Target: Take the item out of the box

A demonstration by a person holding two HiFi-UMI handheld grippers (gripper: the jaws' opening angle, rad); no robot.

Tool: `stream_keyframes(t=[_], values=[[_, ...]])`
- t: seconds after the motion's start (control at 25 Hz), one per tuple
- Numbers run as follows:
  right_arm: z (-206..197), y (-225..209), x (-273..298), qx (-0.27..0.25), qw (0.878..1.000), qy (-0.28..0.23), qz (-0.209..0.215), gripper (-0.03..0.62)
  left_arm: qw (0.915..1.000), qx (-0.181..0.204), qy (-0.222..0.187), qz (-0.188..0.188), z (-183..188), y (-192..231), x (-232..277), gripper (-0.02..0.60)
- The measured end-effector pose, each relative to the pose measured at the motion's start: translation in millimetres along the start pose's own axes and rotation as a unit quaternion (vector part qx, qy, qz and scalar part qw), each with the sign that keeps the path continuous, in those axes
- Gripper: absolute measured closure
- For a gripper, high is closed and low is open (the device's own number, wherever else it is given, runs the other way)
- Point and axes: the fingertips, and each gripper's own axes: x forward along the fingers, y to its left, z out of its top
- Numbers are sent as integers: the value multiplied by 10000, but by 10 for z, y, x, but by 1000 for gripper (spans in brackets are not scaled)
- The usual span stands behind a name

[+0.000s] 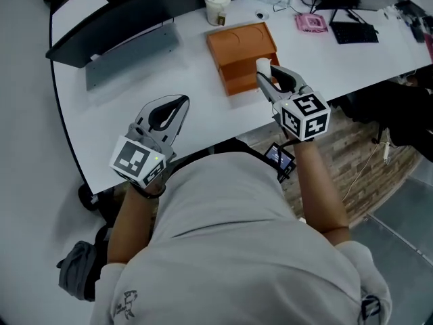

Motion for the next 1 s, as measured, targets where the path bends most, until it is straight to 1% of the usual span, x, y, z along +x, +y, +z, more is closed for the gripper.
stream_keyframes(t=[0.16, 0.32, 0.56, 0.84, 1.0], values=[[186, 115, -279, -16, 9993, -357, -94, 464, 9999, 87, -111, -17, 149, -56, -138, 584], [276, 185, -469, -40, 9984, -541, -179, 464, 9996, 193, -206, 7, 223, -100, -221, 584], [351, 277, -575, -100, 9974, -673, -224, 464, 9992, 275, -290, -32, 259, -164, -301, 584], [425, 507, -677, -234, 9966, -766, -209, 464, 9989, 301, -362, -37, 325, -237, -491, 584], [447, 706, -783, -235, 9958, -850, -227, 464, 9983, 476, -308, -100, 209, -289, -643, 584]])
